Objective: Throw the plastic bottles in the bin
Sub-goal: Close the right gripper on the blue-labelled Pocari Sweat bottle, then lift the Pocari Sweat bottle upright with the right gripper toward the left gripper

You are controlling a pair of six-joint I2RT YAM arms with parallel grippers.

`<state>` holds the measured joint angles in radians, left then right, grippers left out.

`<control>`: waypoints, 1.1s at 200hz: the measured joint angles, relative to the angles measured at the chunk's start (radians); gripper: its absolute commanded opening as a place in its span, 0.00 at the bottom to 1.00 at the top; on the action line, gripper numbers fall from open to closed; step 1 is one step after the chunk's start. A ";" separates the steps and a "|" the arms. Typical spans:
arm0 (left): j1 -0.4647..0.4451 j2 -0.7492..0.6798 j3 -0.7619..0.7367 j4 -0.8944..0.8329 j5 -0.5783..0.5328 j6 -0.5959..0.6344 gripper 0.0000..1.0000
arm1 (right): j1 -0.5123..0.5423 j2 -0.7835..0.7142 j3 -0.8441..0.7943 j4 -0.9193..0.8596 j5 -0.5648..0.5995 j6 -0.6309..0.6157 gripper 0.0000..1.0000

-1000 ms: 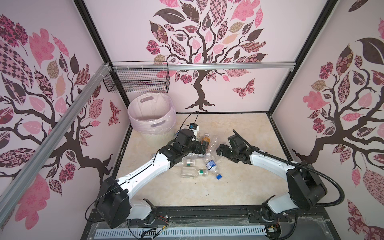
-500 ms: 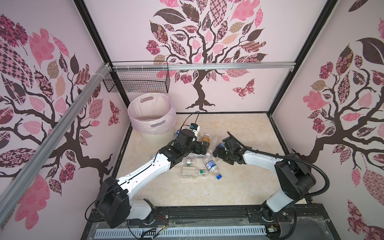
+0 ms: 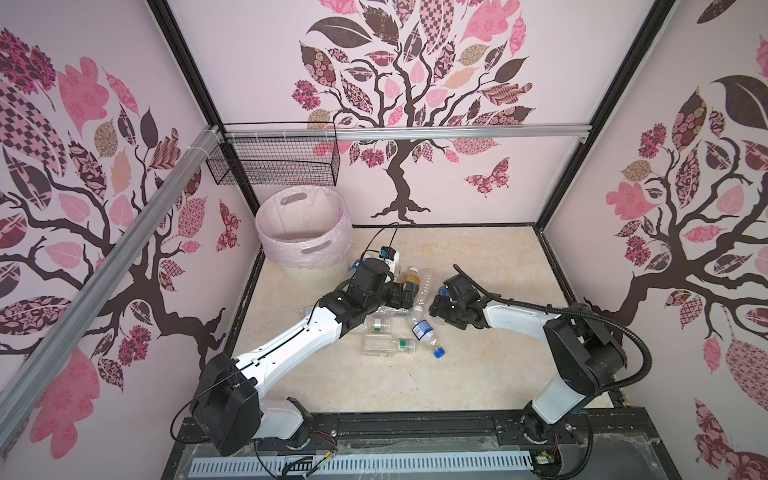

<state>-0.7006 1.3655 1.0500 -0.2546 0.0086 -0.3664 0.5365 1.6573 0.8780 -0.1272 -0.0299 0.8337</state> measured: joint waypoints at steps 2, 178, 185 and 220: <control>0.000 0.000 0.000 0.000 0.000 0.000 0.97 | 0.000 0.000 0.000 -0.001 0.000 -0.002 0.74; 0.000 0.006 0.000 0.000 -0.004 -0.003 0.97 | 0.000 -0.005 0.000 -0.018 0.062 -0.056 0.57; 0.000 0.006 0.000 0.000 -0.004 -0.004 0.97 | 0.000 -0.007 0.000 -0.022 0.065 -0.060 0.57; 0.000 0.006 0.000 0.000 -0.005 -0.004 0.97 | 0.000 -0.011 0.001 -0.035 0.083 -0.079 0.58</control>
<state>-0.7006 1.3716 1.0500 -0.2546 0.0032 -0.3702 0.5365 1.6463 0.8791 -0.1619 0.0528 0.7551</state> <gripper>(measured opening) 0.972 0.613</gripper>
